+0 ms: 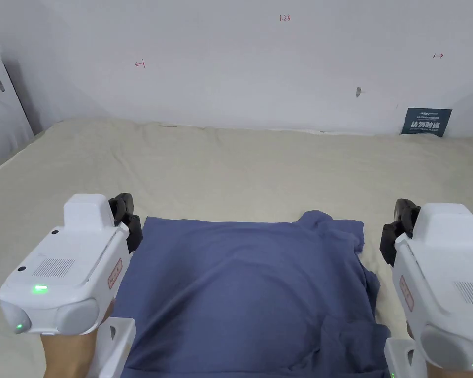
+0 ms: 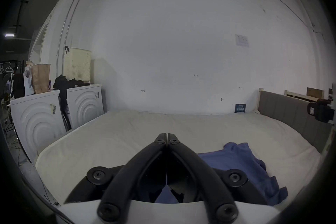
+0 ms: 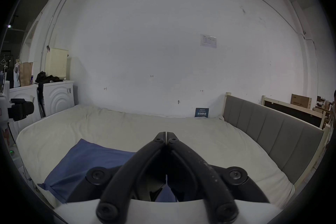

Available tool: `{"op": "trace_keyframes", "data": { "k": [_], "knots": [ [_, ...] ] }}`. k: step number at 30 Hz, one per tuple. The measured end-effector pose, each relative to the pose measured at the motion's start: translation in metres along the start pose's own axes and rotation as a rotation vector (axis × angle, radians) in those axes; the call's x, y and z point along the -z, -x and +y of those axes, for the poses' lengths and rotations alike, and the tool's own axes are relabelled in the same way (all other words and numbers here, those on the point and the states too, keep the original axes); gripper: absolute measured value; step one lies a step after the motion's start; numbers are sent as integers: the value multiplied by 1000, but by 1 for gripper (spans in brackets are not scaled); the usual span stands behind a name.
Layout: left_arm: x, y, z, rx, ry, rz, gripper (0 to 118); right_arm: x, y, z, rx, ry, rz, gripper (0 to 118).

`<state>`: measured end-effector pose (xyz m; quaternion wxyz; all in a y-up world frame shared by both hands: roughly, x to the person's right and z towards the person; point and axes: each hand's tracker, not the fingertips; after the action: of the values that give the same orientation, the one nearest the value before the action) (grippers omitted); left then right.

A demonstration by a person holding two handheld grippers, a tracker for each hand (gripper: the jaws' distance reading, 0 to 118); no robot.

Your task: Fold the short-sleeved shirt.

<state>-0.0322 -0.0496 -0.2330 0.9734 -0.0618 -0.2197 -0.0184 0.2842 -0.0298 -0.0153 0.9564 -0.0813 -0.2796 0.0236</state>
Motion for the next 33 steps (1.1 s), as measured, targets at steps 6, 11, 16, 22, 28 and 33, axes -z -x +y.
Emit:
{"op": "trace_keyframes", "data": {
  "k": [6, 11, 16, 22, 28, 33],
  "knots": [
    [5, 12, -18, 22, 153, 9, 0, 5, -6, -6, 8, 14, 4, 1],
    [1, 37, -59, 9, 304, 23, 0, 7, -8, -14, 9, 30, 1, 1],
    [-10, 65, -110, -17, 479, 56, 9, 10, -8, -22, 8, 55, 5, 1],
    [-15, 84, -167, -90, 708, 82, 113, 14, -6, -34, 19, 94, 7, 1],
    [-6, 85, -207, -49, 824, 124, 86, 17, -1, -44, 5, 135, 17, 1],
    [3, 84, -226, -101, 842, 47, 3, 15, -3, -52, 11, 166, 12, 2]
  ]
}}
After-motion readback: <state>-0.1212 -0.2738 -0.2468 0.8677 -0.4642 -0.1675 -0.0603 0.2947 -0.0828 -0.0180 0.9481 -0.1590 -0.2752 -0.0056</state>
